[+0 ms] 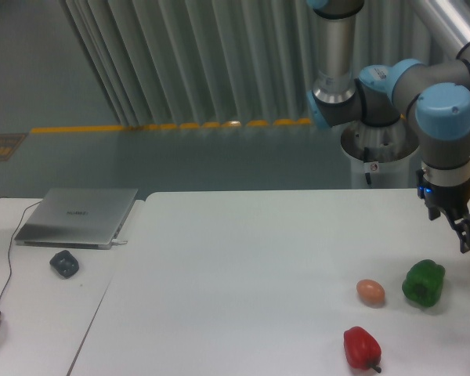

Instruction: Place the triangular bread on the table

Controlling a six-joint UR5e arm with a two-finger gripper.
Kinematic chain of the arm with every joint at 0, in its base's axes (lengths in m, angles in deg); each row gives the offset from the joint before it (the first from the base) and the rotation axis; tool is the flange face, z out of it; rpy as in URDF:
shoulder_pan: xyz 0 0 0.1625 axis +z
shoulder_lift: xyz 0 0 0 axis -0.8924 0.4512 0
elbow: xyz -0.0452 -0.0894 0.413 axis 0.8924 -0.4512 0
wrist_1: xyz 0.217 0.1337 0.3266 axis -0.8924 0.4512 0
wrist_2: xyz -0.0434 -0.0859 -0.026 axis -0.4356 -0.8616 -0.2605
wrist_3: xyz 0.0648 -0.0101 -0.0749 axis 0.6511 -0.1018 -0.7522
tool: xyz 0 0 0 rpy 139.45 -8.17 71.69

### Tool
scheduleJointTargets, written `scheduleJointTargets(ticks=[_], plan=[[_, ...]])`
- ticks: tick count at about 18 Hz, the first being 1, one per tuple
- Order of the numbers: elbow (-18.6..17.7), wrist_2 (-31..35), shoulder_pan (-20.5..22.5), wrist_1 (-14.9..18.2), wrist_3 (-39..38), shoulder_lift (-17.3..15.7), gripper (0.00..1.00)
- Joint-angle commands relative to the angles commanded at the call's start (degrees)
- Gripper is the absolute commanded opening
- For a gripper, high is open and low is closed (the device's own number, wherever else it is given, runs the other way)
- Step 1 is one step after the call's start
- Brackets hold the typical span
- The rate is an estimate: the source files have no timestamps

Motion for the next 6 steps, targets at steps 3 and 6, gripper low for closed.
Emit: scheduleJointTargets(ticks=[3,6], plan=[[-0.4,-0.3,0.0,-0.1,0.1,-0.4,1.0],[-0.4,-0.3,-0.1,-0.2,0.0,-0.4,1.0]])
